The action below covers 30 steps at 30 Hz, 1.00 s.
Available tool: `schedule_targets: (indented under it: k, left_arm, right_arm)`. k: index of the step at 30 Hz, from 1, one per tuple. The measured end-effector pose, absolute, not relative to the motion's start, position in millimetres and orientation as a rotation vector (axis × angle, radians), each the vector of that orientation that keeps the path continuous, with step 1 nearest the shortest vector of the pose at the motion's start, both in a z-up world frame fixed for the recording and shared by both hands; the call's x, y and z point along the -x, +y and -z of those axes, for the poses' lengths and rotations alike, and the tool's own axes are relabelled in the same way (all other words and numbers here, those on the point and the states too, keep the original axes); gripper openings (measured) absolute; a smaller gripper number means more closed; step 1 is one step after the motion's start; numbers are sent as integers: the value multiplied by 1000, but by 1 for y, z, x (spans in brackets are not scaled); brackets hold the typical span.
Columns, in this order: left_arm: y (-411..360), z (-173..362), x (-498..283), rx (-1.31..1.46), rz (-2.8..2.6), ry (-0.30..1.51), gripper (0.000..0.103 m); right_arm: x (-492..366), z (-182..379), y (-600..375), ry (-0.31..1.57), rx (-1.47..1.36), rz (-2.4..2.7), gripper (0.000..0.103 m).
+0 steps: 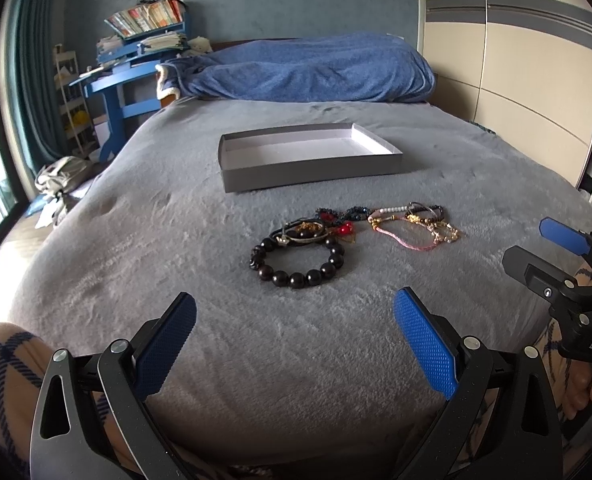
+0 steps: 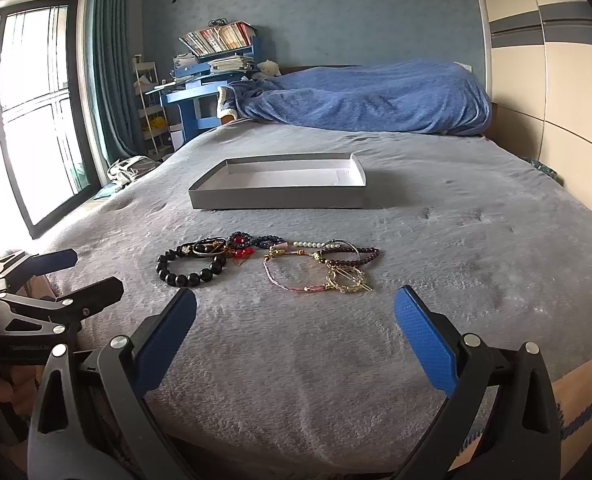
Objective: Organize jewelry
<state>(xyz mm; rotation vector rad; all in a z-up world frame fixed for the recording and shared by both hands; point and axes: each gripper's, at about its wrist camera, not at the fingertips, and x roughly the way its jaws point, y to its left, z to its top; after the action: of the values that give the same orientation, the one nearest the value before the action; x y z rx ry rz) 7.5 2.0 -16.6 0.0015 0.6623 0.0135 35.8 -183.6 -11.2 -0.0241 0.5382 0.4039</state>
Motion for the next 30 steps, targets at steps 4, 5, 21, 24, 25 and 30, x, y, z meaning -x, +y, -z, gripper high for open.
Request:
schedule_targets:
  k: [4, 5, 21, 24, 25, 30]
  left_arm:
    - [2, 15, -7, -2, -14, 665, 98]
    - [2, 15, -7, -2, -14, 665, 98]
    - [10, 5, -11, 58, -26, 646, 98]
    - [15, 3, -16, 85, -15, 659, 98]
    - [16, 2, -17, 89, -18, 663, 98]
    - [18, 3, -24, 98, -20, 685, 98]
  right_arm:
    - [-37, 11, -184, 544, 18, -420, 98]
    - [-37, 11, -185, 544, 12, -432, 98]
    - [-39, 8, -186, 553, -2, -464, 98]
    - [-41, 7, -186, 558, -10, -461, 98]
    - [-43, 6, -186, 561, -17, -460, 98]
    - [-49, 4, -188, 575, -39, -449, 98]
